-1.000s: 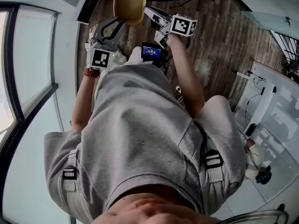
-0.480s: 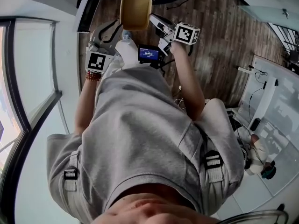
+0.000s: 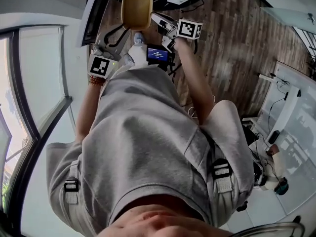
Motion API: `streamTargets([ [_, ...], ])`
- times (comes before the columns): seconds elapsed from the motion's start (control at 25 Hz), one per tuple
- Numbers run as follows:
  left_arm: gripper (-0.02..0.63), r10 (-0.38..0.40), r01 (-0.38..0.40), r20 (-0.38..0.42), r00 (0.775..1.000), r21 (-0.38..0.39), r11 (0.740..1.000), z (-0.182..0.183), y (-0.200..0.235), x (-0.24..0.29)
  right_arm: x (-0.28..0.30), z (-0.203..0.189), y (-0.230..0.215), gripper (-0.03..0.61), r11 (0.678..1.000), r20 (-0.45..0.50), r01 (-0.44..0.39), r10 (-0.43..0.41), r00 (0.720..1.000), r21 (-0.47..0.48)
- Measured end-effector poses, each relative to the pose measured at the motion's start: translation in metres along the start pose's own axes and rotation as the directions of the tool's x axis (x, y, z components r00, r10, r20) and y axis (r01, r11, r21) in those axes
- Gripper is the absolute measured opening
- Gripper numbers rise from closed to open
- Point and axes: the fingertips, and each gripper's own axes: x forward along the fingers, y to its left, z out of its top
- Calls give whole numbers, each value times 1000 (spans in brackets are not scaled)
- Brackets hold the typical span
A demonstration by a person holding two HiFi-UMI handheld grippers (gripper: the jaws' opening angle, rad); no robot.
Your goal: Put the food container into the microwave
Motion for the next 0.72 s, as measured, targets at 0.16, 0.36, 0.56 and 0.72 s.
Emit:
streamTargets([
  [0.16,75,-16,16,-30,999,16,1000,-4,-4,13,0,-13,-18,28,999,-21,-31,31,999,20],
  [0.36,75,-10,11,-39,999,38,999,-12,0,32,7,-8,-24,28,992,-46,-108,111,993,61],
  [0.56,75,31,-31,-43,999,17,999,-25,9,33,13,-19,-34,28,986,-131,-144,154,979,86],
  [0.72,75,25,-26,-60,998,-6,1000,-36,5,26,16,-27,-30,28,986,-192,-169,168,967,10],
])
